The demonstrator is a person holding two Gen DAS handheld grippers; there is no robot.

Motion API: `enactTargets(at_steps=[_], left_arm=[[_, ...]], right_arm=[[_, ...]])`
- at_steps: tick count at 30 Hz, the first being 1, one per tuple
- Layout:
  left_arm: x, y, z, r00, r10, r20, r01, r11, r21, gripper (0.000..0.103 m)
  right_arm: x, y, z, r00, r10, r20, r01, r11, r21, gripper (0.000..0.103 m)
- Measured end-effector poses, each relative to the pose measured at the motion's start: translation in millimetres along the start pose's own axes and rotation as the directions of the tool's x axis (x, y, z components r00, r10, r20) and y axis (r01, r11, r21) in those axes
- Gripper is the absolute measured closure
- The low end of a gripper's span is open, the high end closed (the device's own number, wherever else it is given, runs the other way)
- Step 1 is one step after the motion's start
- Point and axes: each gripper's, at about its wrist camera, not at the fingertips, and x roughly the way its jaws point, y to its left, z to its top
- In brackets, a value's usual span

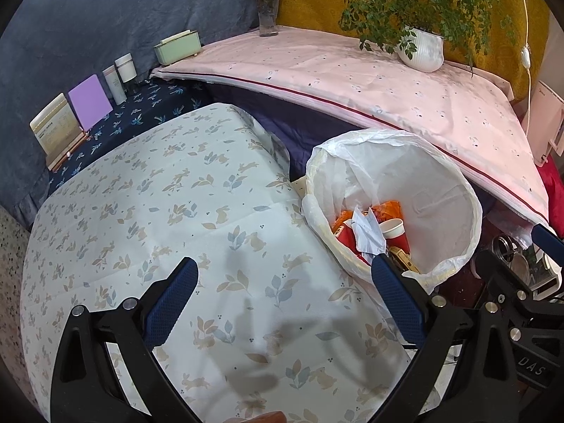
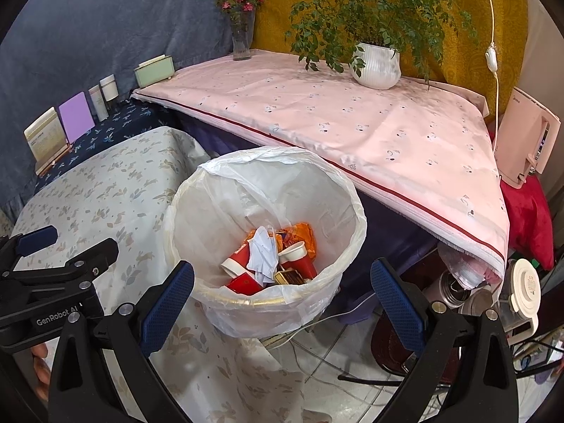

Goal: Collect trash

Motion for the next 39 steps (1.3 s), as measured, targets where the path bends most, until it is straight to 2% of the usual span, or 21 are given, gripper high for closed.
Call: enactTargets(at_steps=[6,18,39], left_arm=[[-3,0,-1,1.000,0.015,0.003,-0.015,1.000,0.000,0.009],[-4,0,-4,1.000,-0.001,-0.004,0.001,1.000,0.000,0.009],[-4,-5,-9,0.999,0.034,0.003,-0.034,0.999,0.018,0.009]], right_arm=[[-3,-1,-5,1.000,0.000,0.001,0.000,1.000,-0.005,0.007],[-4,1,-6,1.000,-0.003,0.002,0.003,1.000,-0.009,0.007],[-3,-1,-11,1.000,-0.007,-0.006,0.007,1.000,-0.005,0.007]])
